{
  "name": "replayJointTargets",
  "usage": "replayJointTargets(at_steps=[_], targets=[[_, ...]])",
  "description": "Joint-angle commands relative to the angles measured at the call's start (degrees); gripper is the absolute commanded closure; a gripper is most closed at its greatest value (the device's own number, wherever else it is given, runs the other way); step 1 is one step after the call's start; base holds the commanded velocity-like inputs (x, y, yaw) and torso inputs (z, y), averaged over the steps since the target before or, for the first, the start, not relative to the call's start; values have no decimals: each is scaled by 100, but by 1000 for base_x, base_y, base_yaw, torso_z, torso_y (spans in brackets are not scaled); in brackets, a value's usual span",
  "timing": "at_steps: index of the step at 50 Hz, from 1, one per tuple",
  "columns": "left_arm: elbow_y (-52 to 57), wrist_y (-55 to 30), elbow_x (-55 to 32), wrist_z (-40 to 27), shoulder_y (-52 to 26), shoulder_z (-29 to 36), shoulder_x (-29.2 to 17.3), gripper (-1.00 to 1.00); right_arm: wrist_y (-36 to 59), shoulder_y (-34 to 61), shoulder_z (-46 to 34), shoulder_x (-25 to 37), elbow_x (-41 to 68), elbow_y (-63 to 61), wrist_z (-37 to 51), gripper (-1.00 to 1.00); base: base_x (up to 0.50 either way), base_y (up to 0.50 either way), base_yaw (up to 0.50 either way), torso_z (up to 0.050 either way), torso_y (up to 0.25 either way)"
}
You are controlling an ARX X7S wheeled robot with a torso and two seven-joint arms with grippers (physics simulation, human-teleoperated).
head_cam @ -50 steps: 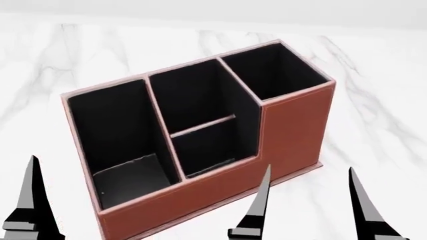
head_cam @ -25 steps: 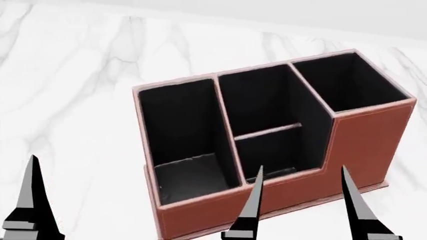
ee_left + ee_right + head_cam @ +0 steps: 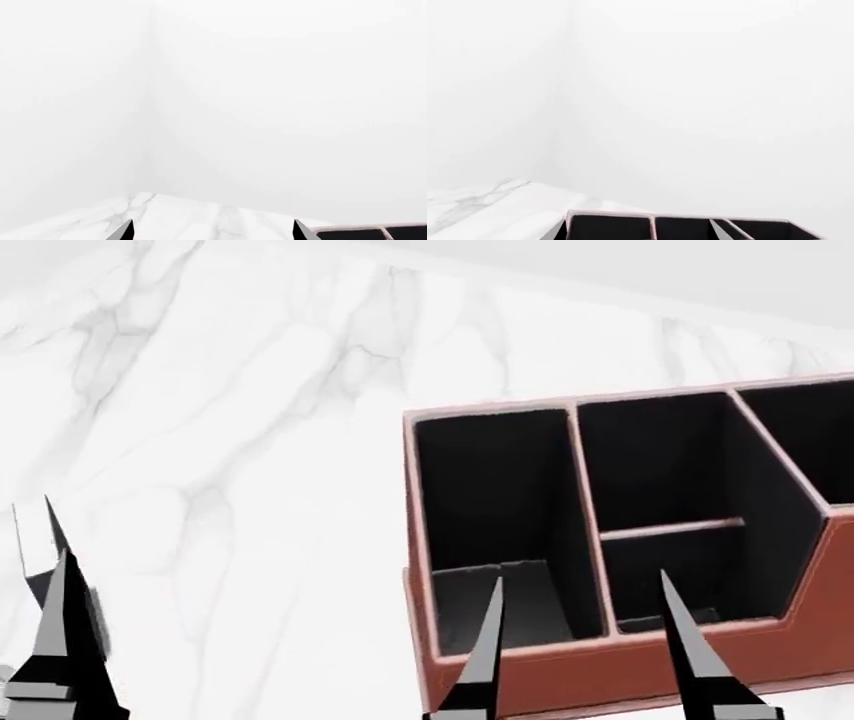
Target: Pick up the book and place it in the left compartment of the caddy.
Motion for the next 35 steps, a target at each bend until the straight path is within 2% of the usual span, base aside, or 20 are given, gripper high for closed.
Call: replayJointTargets(at_steps=[1, 5, 16, 35], targets=[[1, 18, -22, -44, -1, 29, -38, -100, -30, 6, -108, 63, 178, -42, -152, -100, 0, 0, 449, 0, 0], [-19, 36, -31, -54, -7, 30, -49, -100, -13, 30, -224, 105, 164, -24, -231, -100, -107, 245, 0, 0, 0], [-43, 72, -54, -85, -6, 43, -83, -100, -24, 45, -161, 101, 535, 63, -358, -100, 6, -13, 0, 0, 0], [-5, 58, -93, -163, -15, 83, -138, -100, -33, 45, -277, 185, 448, -7, -338, -100, 202, -440, 0, 0, 0]])
